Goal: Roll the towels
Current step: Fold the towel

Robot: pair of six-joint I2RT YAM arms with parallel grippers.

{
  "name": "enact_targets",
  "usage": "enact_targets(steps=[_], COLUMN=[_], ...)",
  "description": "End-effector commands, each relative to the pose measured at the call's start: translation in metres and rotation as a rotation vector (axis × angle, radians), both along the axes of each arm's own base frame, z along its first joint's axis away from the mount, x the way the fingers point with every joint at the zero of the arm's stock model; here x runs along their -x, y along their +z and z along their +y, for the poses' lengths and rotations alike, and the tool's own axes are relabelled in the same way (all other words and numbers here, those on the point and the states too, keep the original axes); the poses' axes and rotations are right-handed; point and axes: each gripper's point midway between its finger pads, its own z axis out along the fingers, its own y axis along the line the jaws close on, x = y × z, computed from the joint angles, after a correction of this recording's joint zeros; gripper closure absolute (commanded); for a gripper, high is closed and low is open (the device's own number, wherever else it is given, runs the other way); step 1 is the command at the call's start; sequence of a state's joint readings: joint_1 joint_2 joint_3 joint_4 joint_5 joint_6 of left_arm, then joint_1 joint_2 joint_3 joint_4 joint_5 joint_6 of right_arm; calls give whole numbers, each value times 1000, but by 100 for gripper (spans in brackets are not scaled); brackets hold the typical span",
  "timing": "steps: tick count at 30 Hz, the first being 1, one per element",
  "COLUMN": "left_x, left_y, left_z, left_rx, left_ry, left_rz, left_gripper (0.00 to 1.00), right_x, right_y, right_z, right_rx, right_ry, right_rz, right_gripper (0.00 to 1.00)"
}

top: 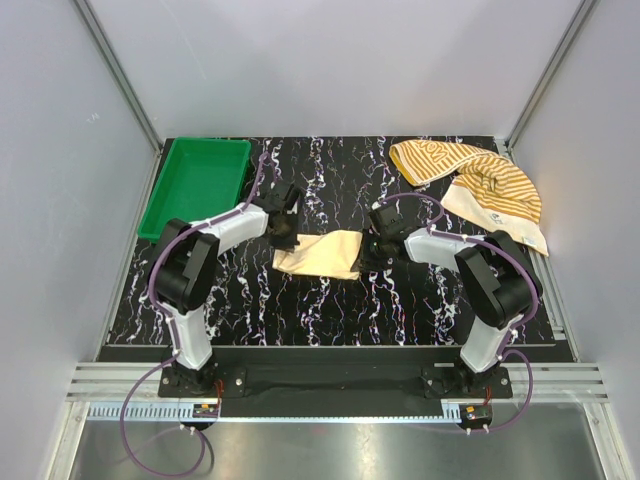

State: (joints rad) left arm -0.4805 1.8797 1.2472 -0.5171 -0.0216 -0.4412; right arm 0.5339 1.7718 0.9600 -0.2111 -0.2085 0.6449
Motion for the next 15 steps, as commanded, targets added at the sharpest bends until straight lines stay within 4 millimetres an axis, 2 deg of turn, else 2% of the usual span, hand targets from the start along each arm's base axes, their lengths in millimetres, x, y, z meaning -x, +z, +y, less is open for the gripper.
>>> enact_targets(steps=[1,8,15], left_x=[2,-7,-8], left_y=[20,46,45], left_z=[-5,7,27], left_rx=[37,-15,-107], left_ry=[-11,11,45], left_rz=[-36,-103,-109], left_gripper=[100,100,100], right_x=[29,29,30], right_y=[-31,-32,-33], right_z=[-22,-22,-23], right_rx=[115,120,124], right_ry=[25,34,39], right_rz=[121,125,130], right_gripper=[92,93,92])
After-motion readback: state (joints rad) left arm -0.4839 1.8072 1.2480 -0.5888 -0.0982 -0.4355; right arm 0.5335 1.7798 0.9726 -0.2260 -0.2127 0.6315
